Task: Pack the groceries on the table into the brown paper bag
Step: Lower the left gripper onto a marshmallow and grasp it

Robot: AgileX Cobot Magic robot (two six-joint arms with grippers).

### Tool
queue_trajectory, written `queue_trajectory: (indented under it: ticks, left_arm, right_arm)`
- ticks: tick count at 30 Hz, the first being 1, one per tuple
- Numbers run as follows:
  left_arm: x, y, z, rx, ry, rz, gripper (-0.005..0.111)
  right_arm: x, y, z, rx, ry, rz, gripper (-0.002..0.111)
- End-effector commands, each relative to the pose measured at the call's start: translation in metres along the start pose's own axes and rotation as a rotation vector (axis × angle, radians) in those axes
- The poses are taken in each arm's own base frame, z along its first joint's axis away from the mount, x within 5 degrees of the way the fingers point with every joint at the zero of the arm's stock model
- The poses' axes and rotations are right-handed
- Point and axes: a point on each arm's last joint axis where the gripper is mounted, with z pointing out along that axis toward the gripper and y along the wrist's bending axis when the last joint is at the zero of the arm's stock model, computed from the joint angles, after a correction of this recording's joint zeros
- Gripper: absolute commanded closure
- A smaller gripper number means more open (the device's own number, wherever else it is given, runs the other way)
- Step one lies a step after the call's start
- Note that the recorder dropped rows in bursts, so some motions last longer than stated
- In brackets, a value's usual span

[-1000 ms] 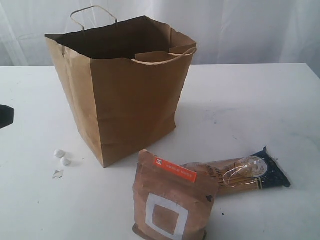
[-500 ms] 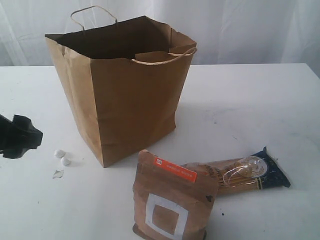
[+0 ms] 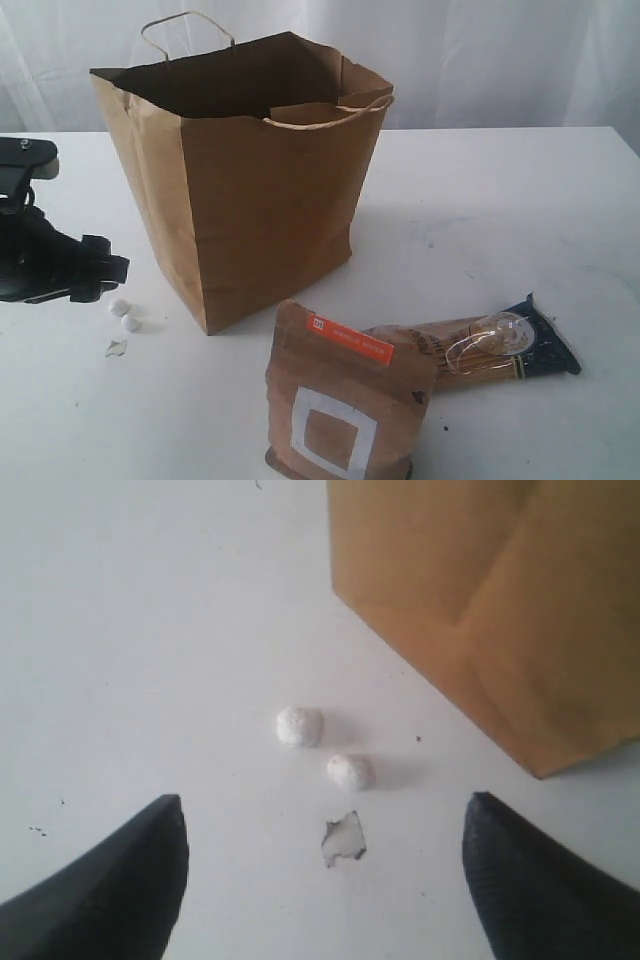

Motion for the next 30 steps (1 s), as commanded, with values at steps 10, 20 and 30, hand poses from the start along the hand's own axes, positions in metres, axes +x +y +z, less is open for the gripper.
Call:
queue_trajectory:
  ticks: [10, 20, 30]
  left_arm:
    - [-0.002, 0.002, 0.067, -0.024, 0.136, -0.069, 0.029]
    - [-0.008, 0.007, 0.09, -0.034, 0.146, -0.086, 0.029]
    - [0.0, 0.014, 0.105, -0.048, 0.183, -0.101, 0.03]
  right_arm:
    - [0.0, 0.0, 0.0, 0.004, -0.015, -0.002, 0.094]
    - [0.0, 0.0, 0.0, 0.004, -0.015, -0.002, 0.094]
    - [0.0, 0.0, 0.0, 0.004, -0.015, -0.002, 0.094]
